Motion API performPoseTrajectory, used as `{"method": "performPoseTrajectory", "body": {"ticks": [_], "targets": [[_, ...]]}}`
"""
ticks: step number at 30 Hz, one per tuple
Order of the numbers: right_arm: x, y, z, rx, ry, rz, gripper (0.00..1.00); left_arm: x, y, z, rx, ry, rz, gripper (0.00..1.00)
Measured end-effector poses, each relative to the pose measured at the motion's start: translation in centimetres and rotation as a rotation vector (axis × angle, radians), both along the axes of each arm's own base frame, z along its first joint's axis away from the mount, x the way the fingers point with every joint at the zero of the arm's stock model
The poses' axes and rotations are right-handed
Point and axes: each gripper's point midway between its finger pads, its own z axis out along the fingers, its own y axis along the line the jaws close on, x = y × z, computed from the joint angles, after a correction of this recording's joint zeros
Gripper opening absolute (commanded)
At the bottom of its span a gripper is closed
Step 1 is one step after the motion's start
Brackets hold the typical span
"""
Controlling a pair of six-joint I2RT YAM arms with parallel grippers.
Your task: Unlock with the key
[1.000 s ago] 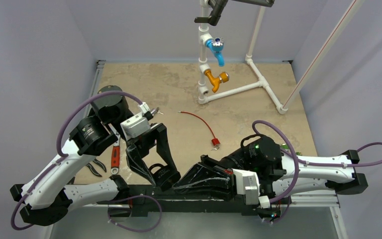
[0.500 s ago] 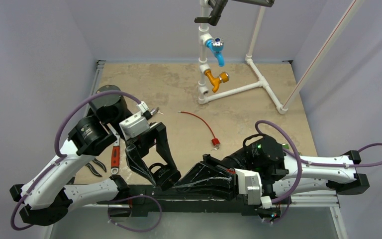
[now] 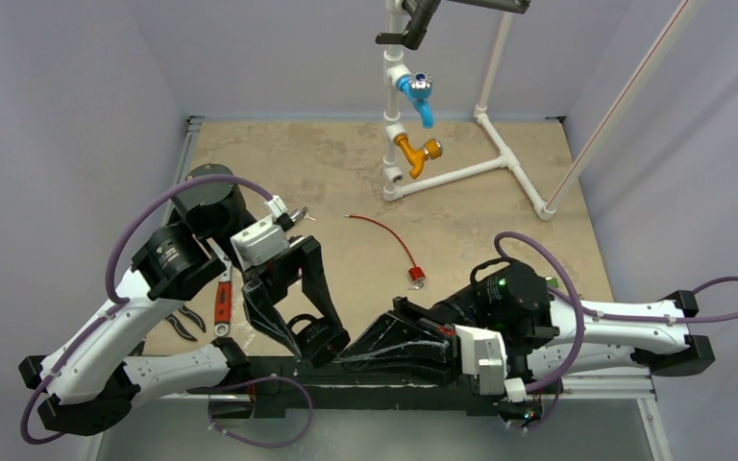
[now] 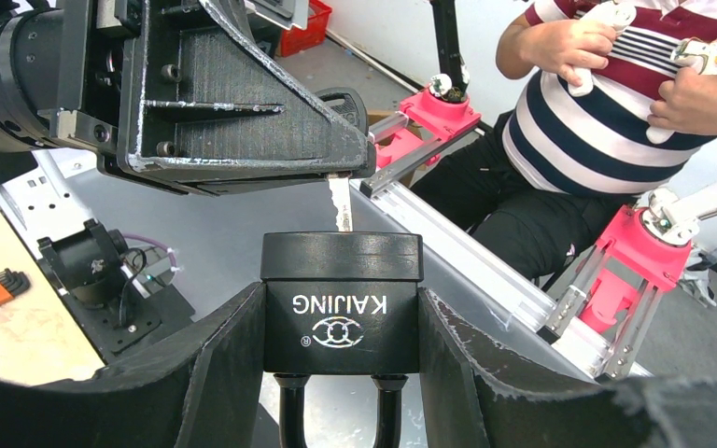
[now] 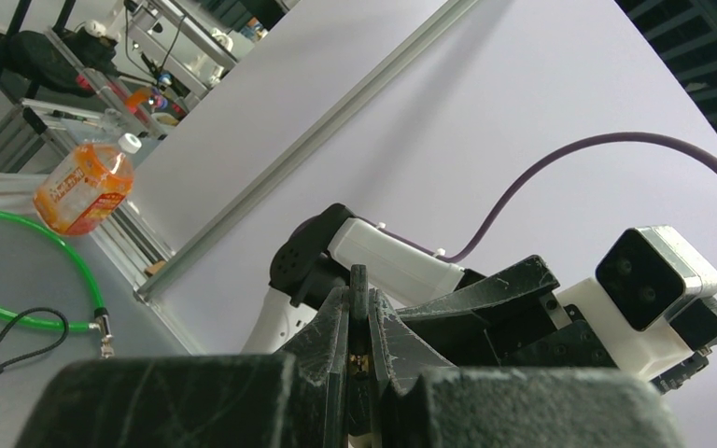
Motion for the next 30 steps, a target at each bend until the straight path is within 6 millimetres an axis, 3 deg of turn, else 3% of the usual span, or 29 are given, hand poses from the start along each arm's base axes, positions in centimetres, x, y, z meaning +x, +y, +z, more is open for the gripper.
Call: {"method": "performPoseTrajectory", "body": {"ticks": [30], "targets": [[0.46,0.92,-0.77,-0.038,0.007,0.004,0.00,-0.12,0.18,0.39,0.018,0.016,-0.031,0.00]]}}
